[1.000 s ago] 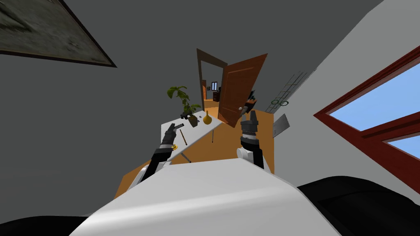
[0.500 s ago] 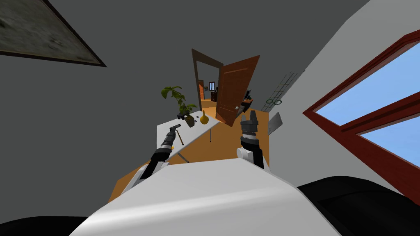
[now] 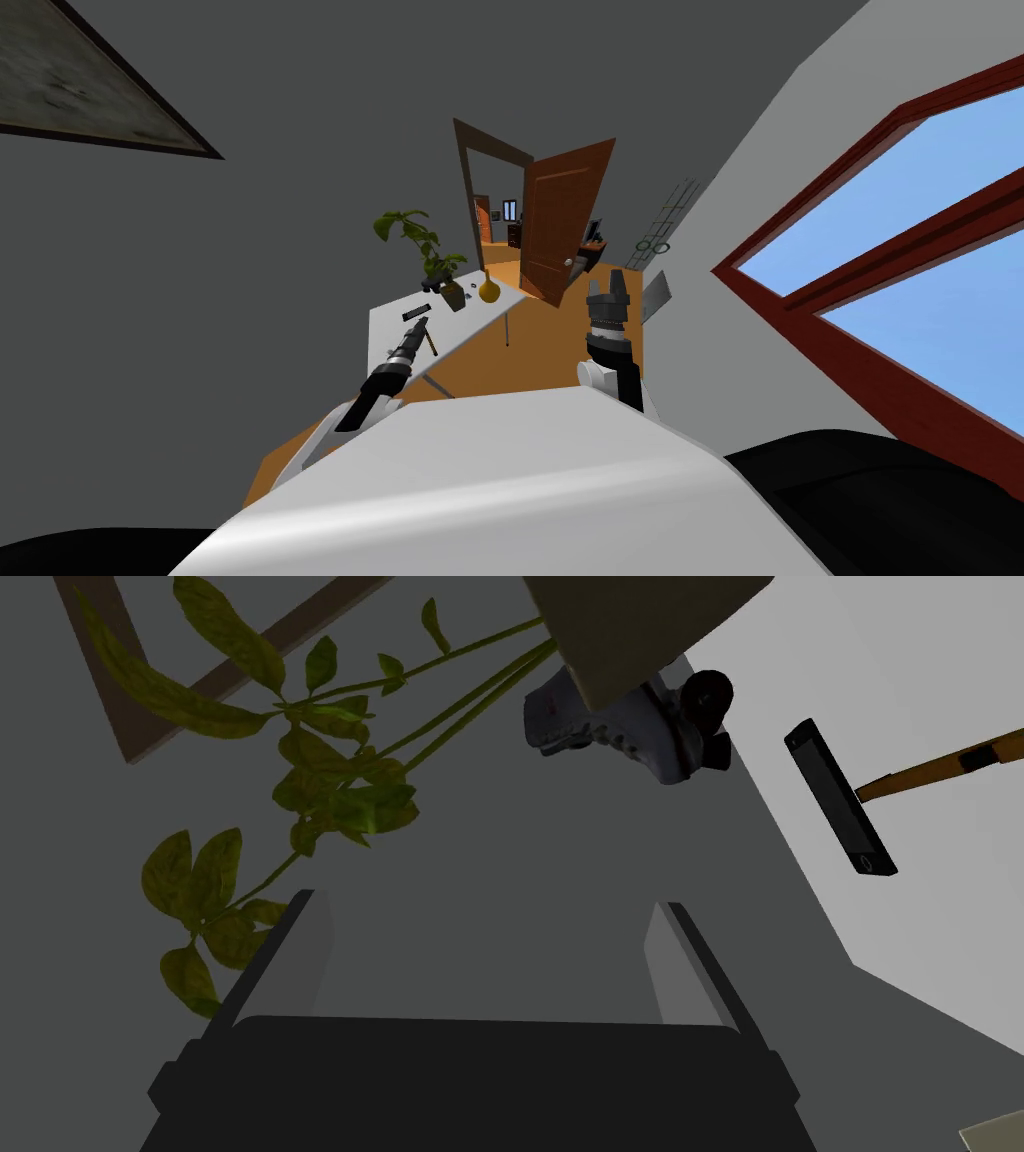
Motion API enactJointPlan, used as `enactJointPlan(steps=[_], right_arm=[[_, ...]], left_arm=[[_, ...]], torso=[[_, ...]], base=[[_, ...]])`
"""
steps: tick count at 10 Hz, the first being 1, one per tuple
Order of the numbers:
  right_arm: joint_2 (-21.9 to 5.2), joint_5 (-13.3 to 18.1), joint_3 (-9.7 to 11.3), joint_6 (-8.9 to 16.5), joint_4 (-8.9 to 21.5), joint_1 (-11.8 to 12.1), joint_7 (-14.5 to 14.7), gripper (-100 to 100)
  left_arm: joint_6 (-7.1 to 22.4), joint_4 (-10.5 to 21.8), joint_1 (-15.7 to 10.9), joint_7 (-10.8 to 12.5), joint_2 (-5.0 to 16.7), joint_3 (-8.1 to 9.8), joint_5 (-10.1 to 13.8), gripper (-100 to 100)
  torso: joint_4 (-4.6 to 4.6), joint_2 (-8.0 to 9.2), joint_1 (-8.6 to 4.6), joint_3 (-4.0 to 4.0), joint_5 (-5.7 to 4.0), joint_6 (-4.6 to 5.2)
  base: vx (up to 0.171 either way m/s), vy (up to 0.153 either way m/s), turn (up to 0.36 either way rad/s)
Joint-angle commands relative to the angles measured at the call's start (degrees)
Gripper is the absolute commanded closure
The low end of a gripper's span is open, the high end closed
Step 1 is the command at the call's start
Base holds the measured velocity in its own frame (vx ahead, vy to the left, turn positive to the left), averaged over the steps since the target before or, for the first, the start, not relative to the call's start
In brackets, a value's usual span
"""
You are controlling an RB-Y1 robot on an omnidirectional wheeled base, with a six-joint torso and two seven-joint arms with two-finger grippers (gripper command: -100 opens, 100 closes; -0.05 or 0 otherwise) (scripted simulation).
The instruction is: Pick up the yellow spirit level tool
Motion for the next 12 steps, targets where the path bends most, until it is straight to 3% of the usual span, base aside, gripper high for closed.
enactJointPlan(steps=[1,2,3,5,8,10,11,12], right_arm=[[0.0,0.0,0.0,0.0,0.0,0.0,0.0,0],[0.0,0.0,0.0,0.0,0.0,0.0,0.0,0],[0.0,0.0,0.0,0.0,0.0,0.0,0.0,0],[0.0,0.0,0.0,0.0,0.0,0.0,0.0,0],[0.0,0.0,0.0,0.0,0.0,0.0,0.0,0],[0.0,0.0,0.0,0.0,0.0,0.0,0.0,0],[0.0,0.0,0.0,0.0,0.0,0.0,0.0,0],[0.0,0.0,0.0,0.0,0.0,0.0,0.0,0]], left_arm=[[2.6,0.7,-0.1,-0.6,0.8,0.23,0.1,-100],[4.3,1.9,-0.1,-1.2,2.3,0.72,0.5,-100],[5.2,1.9,-0.1,-1.2,2.3,0.72,0.5,-100],[9.0,4.4,-0.1,-2.4,5.4,1.52,1.3,-100],[12.3,5.6,-0.1,-2.9,7.0,1.81,1.8,-100],[15.9,8.0,-0.1,-3.9,10.0,2.14,2.8,-100],[16.5,8.0,-0.1,-3.9,10.0,2.14,2.8,-100],[18.5,9.2,0.0,-4.3,11.6,2.18,3.4,-100]], torso=[[0.00,0.00,0.00,0.00,0.00,0.00],[0.00,-0.02,0.08,-0.01,0.01,-0.03],[0.00,-0.01,0.13,-0.01,0.02,-0.02],[0.00,-0.01,0.18,0.00,0.04,-0.02],[-0.01,-0.09,0.17,-0.05,0.02,-0.02],[-0.02,-0.10,0.22,-0.06,0.04,-0.02],[-0.02,-0.13,0.17,-0.07,0.03,-0.01],[-0.03,-0.14,0.20,-0.08,0.03,-0.05]], base=[[-0.022,-0.073,-0.037],[-0.022,-0.062,-0.075],[-0.020,-0.044,-0.046],[-0.014,-0.071,-0.129],[0.001,-0.054,-0.050],[0.006,-0.055,-0.110],[0.018,-0.045,-0.048],[0.024,-0.039,-0.072]])
